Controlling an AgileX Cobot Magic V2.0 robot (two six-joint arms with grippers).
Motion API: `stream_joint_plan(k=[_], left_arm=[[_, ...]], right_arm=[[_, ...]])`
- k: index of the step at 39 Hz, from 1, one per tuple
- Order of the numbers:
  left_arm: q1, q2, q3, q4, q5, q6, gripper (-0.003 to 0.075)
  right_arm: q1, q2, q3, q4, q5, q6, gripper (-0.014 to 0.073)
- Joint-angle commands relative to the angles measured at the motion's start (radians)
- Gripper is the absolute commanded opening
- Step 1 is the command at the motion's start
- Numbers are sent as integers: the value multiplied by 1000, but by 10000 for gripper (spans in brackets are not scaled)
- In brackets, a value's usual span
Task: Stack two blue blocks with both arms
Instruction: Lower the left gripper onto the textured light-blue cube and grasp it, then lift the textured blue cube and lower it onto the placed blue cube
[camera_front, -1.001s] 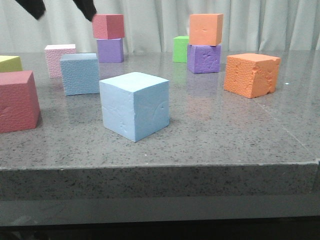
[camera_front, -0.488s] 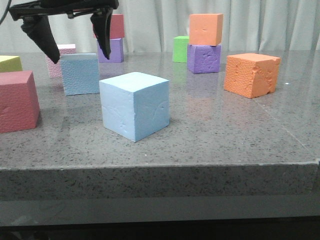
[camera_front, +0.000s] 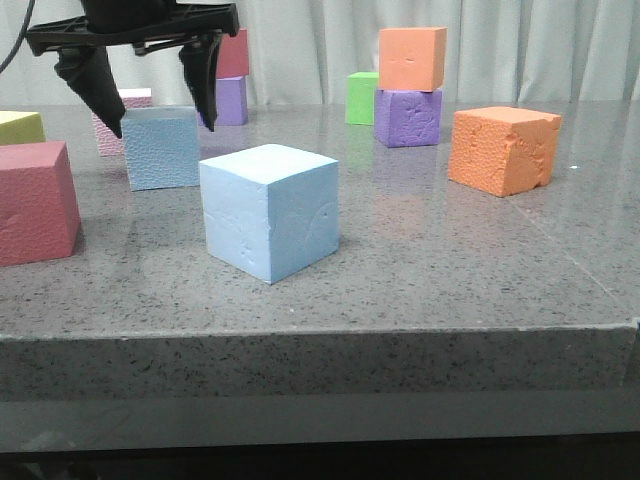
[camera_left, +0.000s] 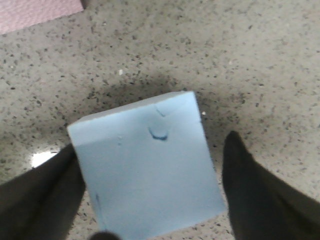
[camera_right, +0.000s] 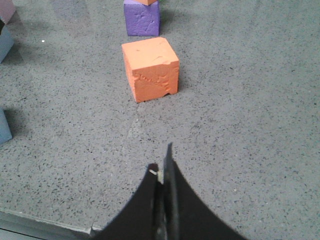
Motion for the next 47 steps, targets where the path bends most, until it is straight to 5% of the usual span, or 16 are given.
stream_joint_plan(k=[1,6,25,47], left_arm=[[-7,-48,-34,-13,-27,-13,421],[-7,-48,-43,-12,-17,-13,335],[-40,-146,-156,-21,87,113,333],[-252,-435,128,-49,86,237,333]], right_arm=[[-3,1,-22,5,-81,-1,-69],[-3,1,-22,5,-81,-1,-69],[-3,1,-22,5,-81,-1,-69],[-3,1,-22,5,-81,-1,-69]])
